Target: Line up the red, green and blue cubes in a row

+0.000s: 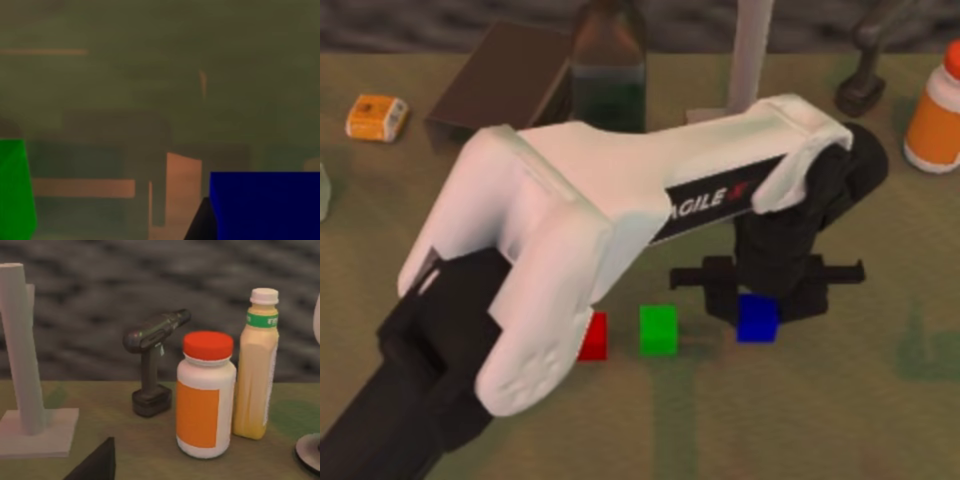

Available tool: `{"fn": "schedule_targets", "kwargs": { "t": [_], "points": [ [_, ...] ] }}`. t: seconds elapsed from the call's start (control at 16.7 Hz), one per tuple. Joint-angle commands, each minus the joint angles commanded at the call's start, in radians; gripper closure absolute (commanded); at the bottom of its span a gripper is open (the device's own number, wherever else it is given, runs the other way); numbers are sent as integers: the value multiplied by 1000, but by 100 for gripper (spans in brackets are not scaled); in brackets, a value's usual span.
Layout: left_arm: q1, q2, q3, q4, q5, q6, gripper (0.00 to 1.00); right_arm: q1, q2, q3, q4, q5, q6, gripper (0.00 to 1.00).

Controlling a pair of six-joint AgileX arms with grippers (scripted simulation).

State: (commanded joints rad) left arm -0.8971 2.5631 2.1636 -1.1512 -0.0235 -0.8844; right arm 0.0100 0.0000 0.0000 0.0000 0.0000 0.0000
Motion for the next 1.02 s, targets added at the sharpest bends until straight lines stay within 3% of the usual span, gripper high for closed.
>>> {"fn": "schedule_targets", "kwargs": {
  "t": [0.66,1.02],
  "points": [
    [0,0,0,0,0,0,2,0,0,0,0,0,0,0],
    [0,0,0,0,0,0,0,0,0,0,0,0,0,0]
  ]
}}
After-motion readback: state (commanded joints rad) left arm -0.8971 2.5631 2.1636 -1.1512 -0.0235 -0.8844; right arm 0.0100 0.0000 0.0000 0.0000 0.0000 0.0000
